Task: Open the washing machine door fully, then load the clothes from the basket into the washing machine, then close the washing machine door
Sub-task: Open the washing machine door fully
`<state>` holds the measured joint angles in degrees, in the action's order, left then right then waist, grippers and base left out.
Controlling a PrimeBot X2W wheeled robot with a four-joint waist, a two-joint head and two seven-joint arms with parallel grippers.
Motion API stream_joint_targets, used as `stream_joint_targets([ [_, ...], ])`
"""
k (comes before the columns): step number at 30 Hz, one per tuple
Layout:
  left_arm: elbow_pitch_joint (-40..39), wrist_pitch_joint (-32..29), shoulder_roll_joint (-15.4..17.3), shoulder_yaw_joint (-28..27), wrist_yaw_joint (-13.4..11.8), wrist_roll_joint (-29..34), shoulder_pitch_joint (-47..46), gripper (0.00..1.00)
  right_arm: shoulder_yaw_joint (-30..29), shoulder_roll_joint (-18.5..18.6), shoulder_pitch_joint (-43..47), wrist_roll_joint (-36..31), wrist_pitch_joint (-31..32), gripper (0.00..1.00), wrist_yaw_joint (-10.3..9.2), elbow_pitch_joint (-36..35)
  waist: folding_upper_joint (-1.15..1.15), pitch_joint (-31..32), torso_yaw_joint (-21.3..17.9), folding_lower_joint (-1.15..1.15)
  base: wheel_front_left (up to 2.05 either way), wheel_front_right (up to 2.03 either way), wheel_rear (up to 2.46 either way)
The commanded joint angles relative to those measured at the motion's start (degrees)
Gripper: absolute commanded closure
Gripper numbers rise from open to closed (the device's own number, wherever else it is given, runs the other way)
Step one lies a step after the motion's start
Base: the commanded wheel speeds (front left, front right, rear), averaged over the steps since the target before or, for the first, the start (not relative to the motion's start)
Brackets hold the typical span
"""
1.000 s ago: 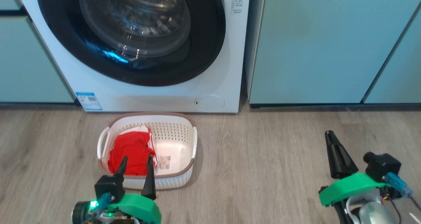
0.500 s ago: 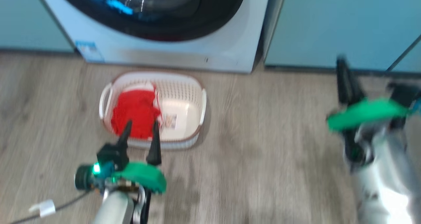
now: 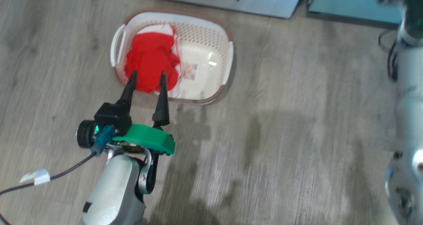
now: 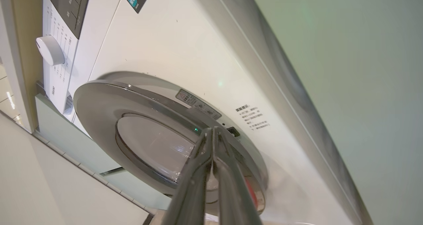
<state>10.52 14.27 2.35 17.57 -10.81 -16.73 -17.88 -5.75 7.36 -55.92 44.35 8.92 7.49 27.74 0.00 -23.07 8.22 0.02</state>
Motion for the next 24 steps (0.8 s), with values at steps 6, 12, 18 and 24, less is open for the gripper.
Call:
stream_joint_targets([
  [6,-3.32,0.73,0.53,0.38,-1.25,-1.45,-2.89,0.0,-4.0,-1.52,-13.02,4.23,4.92,1.0,0.0,8.94,0.0,-3.99,3.52,-0.02,0.0,0.0,0.0],
  [12,-4.7,0.73,0.53,1.81,-1.85,-2.11,-3.72,0.0,-8.75,-1.98,-23.51,3.86,6.28,1.0,0.0,20.99,0.0,-5.99,4.71,-0.02,0.0,0.0,0.0],
  [18,-5.04,0.73,0.53,3.12,-2.17,-2.86,-4.48,0.0,-10.58,-2.28,-31.66,3.42,7.08,1.0,0.0,28.95,0.0,-7.8,5.9,-0.02,0.0,0.0,0.0],
  [24,-4.99,0.73,0.53,4.5,-2.31,-3.98,-5.23,0.0,-12.52,-1.47,-37.73,4.17,8.64,1.0,0.0,35.54,0.0,-8.92,7.36,-0.02,0.0,0.0,0.0],
])
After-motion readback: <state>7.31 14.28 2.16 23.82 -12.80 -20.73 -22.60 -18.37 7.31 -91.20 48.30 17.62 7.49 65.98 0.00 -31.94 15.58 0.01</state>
